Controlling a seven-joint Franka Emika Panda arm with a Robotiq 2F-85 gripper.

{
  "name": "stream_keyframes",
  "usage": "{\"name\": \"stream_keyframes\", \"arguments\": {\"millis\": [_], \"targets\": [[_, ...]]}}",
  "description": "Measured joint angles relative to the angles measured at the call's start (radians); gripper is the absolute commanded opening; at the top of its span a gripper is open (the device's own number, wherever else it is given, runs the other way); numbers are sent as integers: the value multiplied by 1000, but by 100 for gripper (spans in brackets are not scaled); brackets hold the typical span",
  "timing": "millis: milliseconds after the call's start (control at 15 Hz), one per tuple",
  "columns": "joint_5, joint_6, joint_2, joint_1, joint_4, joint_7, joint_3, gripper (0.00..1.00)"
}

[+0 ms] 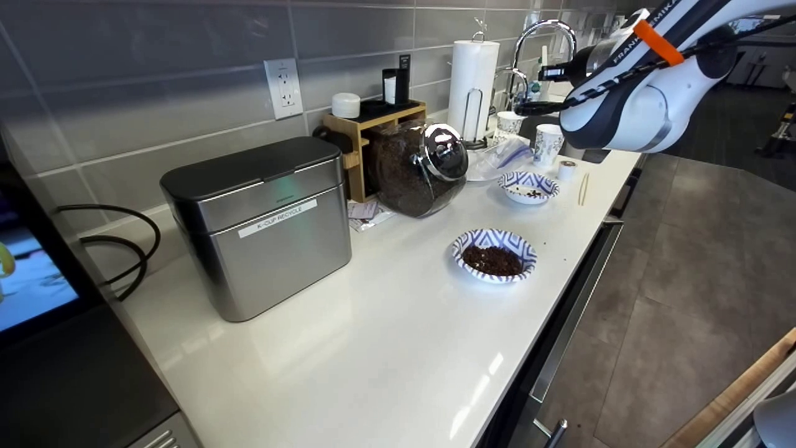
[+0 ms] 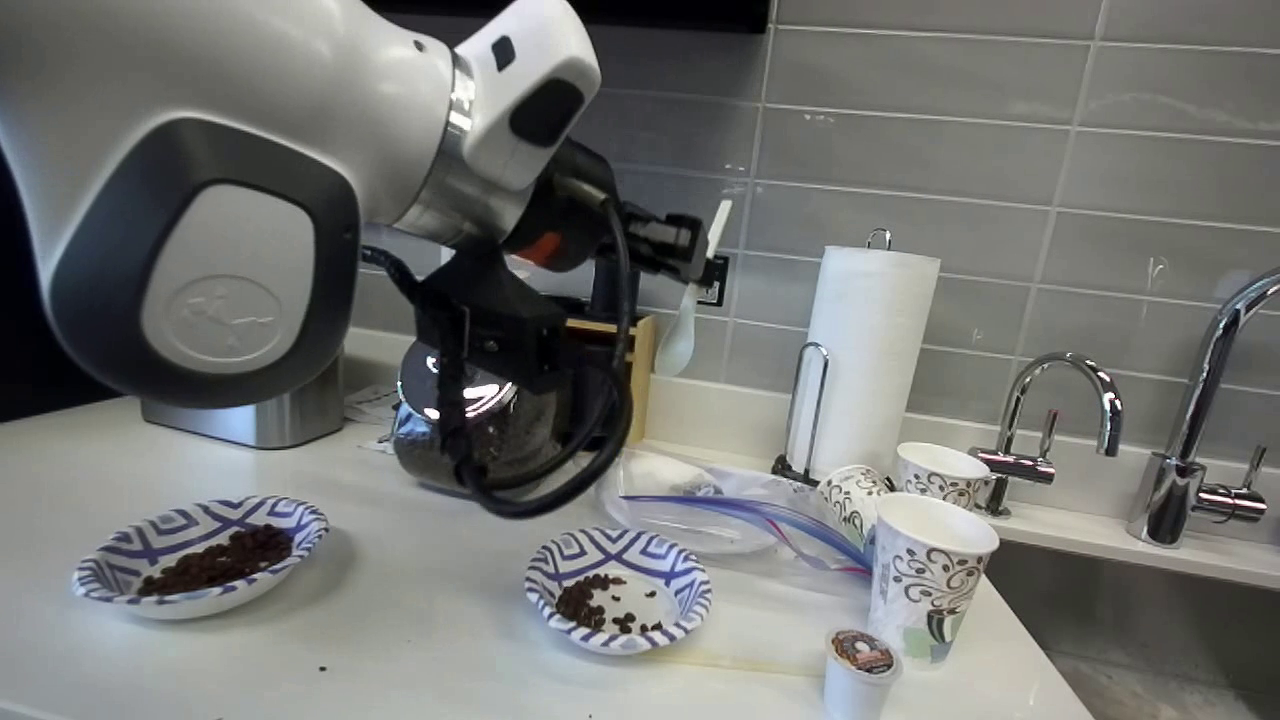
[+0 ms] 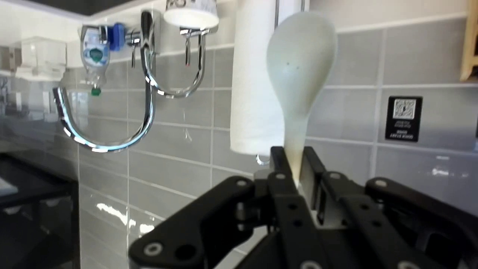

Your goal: Place some contents from the bowl on the left onto the white spoon the use the spoon to place the contents into the bowl on the right.

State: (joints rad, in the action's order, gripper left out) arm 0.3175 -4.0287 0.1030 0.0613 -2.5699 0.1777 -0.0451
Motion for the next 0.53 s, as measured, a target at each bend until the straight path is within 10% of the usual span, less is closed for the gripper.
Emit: {"name": "stream_keyframes", "arguments": {"millis": [533], "targets": [[-180,394,-88,-57,-30,-129,-2,3]]}}
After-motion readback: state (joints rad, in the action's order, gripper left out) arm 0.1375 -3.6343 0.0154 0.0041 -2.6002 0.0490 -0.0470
